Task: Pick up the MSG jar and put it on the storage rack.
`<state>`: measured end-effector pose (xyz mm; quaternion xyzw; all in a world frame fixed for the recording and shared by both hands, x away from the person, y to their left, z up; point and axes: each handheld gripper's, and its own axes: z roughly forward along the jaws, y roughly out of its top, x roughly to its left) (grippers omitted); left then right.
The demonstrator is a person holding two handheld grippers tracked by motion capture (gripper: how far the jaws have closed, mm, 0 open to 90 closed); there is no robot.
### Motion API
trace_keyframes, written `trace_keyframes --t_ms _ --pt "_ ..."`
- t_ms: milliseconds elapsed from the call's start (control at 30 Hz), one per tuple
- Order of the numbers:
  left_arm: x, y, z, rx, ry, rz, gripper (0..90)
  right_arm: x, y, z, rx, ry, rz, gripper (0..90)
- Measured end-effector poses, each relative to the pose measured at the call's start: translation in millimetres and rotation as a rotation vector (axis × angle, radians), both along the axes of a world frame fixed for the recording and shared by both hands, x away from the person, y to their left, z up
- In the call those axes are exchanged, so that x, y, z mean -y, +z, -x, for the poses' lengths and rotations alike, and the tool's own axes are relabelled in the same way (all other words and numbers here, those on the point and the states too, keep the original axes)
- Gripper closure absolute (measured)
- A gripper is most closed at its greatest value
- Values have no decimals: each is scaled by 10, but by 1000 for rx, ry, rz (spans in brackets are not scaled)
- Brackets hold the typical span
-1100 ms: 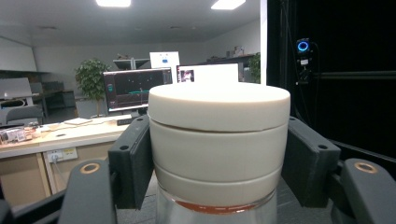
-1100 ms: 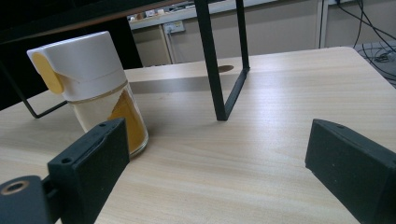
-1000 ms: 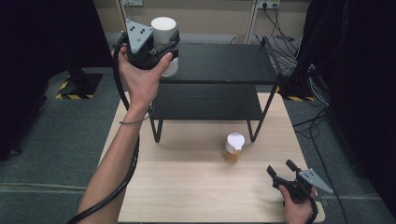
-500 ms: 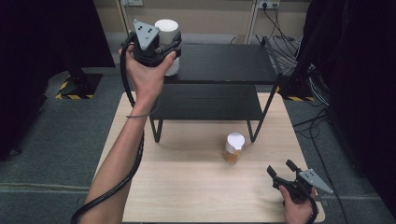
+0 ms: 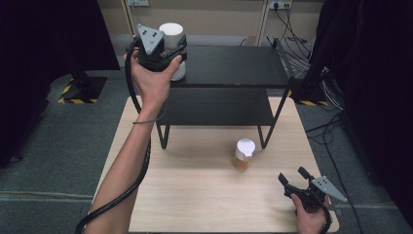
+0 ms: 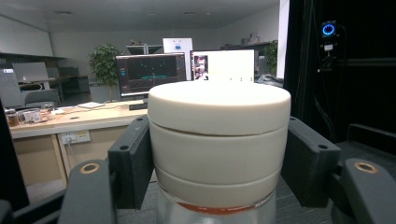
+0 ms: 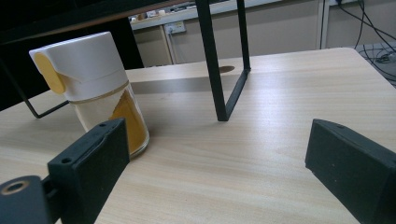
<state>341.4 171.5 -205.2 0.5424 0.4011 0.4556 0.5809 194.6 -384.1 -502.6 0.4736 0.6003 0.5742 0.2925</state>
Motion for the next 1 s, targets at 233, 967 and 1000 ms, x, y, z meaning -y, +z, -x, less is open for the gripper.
trace_keyframes --t_ms 233,967,1000 --pt "3 -43 5 6 11 25 331 2 4 -6 -3 2 1 66" --pt "5 -272 234 148 35 -18 105 8 15 -18 -8 9 4 65" --pt "-16 -282 255 149 30 -20 103 7 15 -18 -8 8 6 65"
